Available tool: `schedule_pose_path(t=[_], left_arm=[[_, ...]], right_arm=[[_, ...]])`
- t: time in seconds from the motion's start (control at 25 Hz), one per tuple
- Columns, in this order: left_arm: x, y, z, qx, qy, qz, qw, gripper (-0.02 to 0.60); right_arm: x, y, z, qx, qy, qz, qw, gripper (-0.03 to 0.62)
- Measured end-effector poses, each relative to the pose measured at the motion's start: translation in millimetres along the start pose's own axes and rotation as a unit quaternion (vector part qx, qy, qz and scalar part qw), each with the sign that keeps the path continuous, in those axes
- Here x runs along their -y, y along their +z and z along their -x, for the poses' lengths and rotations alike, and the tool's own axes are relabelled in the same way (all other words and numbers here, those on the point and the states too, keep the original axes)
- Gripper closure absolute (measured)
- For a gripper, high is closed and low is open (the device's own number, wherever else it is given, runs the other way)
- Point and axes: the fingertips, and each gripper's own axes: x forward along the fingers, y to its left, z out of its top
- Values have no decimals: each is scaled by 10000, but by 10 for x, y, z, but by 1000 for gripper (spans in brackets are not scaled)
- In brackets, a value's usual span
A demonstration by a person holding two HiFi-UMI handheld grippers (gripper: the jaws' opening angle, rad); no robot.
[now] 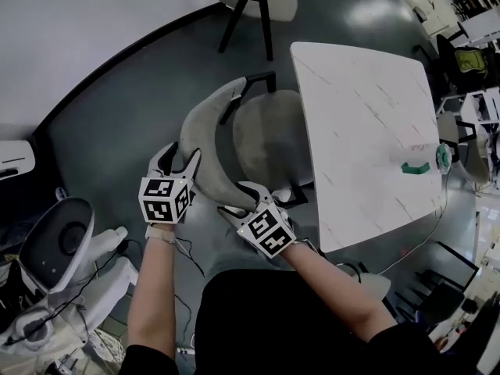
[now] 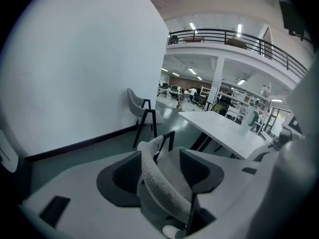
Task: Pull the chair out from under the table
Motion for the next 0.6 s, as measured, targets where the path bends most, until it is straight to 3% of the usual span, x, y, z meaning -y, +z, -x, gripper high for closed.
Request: schedule_pose_path(t=[0.2, 0.6], left_arm=[[-78, -152, -205, -248, 50, 69, 9997, 357], [-202, -329, -595, -741, 118, 30, 9972, 356]], right_arm=[[21, -293, -310, -597, 12, 16, 9982, 304], [63, -598, -809, -1087, -133, -64, 9940, 304]])
